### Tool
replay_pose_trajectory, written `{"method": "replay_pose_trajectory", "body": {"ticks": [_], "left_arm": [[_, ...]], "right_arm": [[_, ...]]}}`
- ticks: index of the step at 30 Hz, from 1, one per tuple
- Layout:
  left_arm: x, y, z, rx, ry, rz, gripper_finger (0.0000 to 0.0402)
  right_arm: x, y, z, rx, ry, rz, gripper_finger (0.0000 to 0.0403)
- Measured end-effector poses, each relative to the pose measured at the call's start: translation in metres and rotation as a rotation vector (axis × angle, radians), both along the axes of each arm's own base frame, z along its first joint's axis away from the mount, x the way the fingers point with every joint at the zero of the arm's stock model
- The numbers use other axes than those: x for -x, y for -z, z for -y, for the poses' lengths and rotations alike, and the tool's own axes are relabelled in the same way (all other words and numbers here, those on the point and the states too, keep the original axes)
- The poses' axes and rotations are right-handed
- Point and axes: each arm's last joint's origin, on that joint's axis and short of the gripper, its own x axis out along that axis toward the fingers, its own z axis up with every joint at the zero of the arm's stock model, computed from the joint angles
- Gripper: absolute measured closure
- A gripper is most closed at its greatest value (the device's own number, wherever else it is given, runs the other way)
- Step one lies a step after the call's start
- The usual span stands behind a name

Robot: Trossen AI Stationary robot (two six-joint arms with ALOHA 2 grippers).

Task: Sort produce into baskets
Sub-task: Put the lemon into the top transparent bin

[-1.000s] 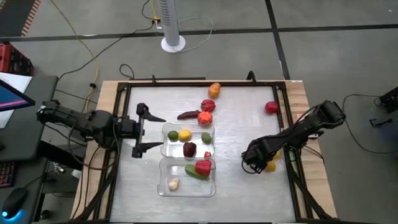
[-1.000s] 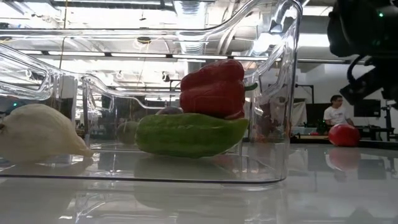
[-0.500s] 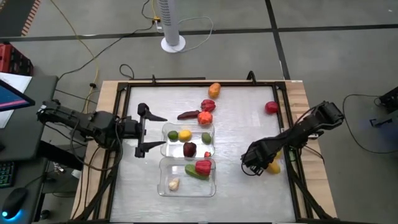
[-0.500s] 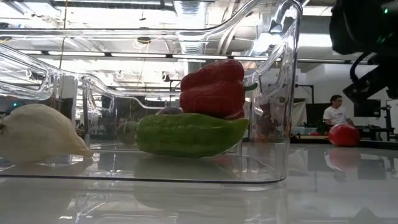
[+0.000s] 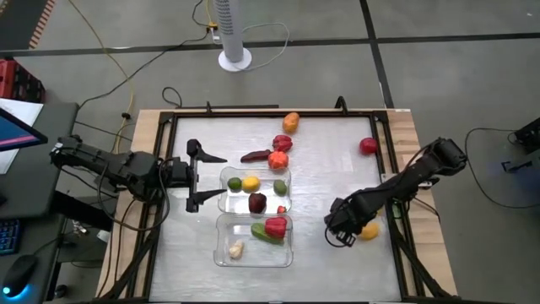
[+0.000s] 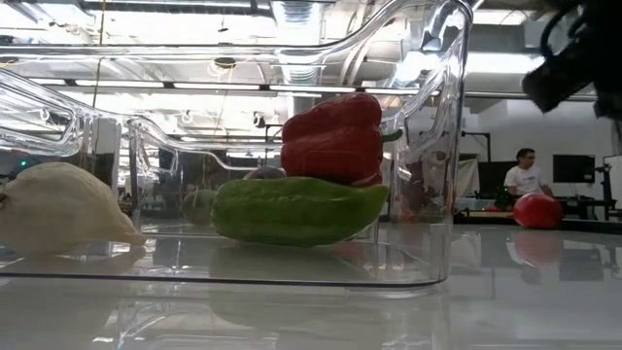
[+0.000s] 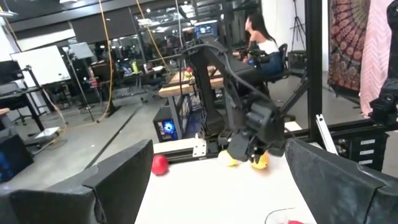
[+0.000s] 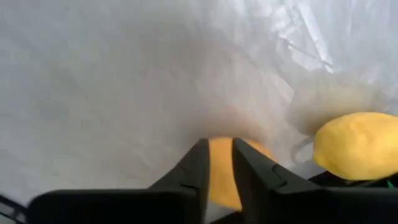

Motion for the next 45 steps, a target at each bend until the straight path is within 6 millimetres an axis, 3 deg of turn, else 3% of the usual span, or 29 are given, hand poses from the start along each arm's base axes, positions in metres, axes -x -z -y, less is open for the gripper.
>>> {"method": "replay_pose_trajectory", "body": {"ticks": [3, 10, 15, 22, 31, 39, 45], "left_arm": [[0.000, 0.001, 0.000, 0.000, 0.000, -0.007, 0.0049], [0.000, 0.002, 0.000, -0.002, 0.000, -0.022, 0.0049], [0.000, 0.002, 0.000, -0.001, 0.000, -0.022, 0.0049], [0.000, 0.002, 0.000, 0.001, 0.000, -0.021, 0.0049], [0.000, 0.002, 0.000, 0.000, 0.000, -0.023, 0.0049], [0.000, 0.004, 0.000, -0.004, 0.000, -0.040, 0.0049], [0.000, 0.004, 0.000, -0.005, 0.000, -0.040, 0.0049]], "right_arm": [[0.006, -0.004, -0.011, 0.004, -0.062, -0.012, 0.0261], [0.030, -0.005, -0.036, 0.017, -0.199, -0.067, 0.0102], [0.042, -0.004, -0.048, 0.041, -0.310, -0.063, 0.0043], [0.055, 0.000, -0.059, 0.094, -0.619, 0.002, 0.0044], [0.052, 0.006, -0.062, 0.109, -0.970, 0.005, 0.0070], [0.045, 0.037, -0.070, 0.128, -1.098, -0.143, 0.0074], [0.043, 0.057, -0.073, 0.120, -1.089, -0.250, 0.0086]]}}
